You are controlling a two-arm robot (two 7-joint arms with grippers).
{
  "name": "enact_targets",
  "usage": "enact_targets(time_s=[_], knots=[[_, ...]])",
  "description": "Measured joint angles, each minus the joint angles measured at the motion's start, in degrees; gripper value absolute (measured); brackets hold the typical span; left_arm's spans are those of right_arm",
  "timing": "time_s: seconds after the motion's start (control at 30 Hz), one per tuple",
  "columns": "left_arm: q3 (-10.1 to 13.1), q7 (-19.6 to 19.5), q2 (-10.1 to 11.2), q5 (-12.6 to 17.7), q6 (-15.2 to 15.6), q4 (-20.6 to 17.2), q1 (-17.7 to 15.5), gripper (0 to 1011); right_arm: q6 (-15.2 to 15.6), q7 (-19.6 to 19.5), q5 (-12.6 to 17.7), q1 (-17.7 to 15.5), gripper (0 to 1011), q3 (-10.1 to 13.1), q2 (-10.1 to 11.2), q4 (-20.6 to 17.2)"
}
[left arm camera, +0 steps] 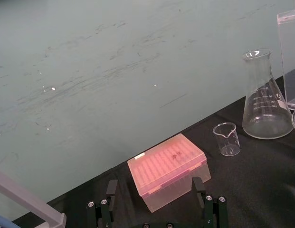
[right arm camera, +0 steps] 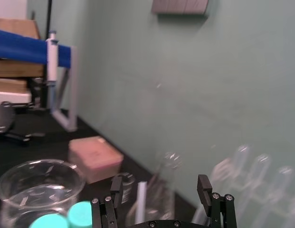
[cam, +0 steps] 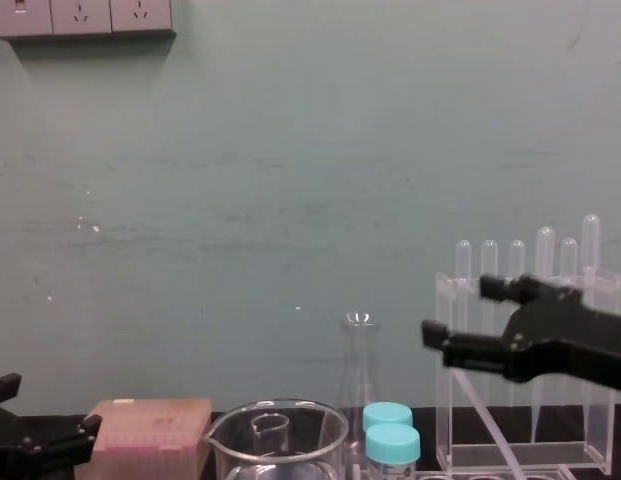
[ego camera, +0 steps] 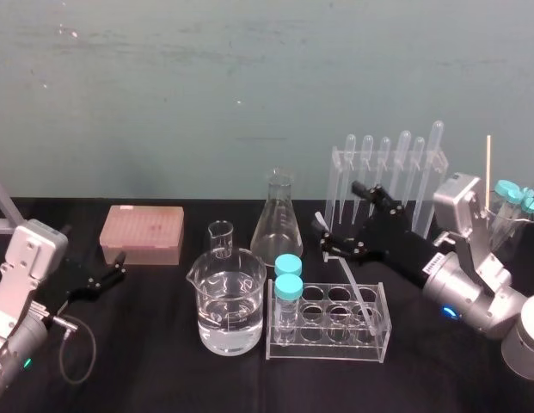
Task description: Pick up the stirring rod with one hand, then place it down.
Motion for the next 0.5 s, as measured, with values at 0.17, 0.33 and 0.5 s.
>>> enact_targets(time_s=[0.17,0.33,0.5], knots=[[0.0,0.0,0.0,0.0,0.0,0.0,0.0,1000,5.89,4.3,3.11,1.35,1002,-0.18,-0.8,1.5],[0.0,0.0,0.0,0.0,0.0,0.0,0.0,1000,10.49,5.97,4.43,1.78,1002,0.0,-1.46,2.22],[0.0,0.0,0.0,0.0,0.0,0.0,0.0,1000,12.97,6.01,4.6,1.73,1002,0.43,-1.79,2.44]])
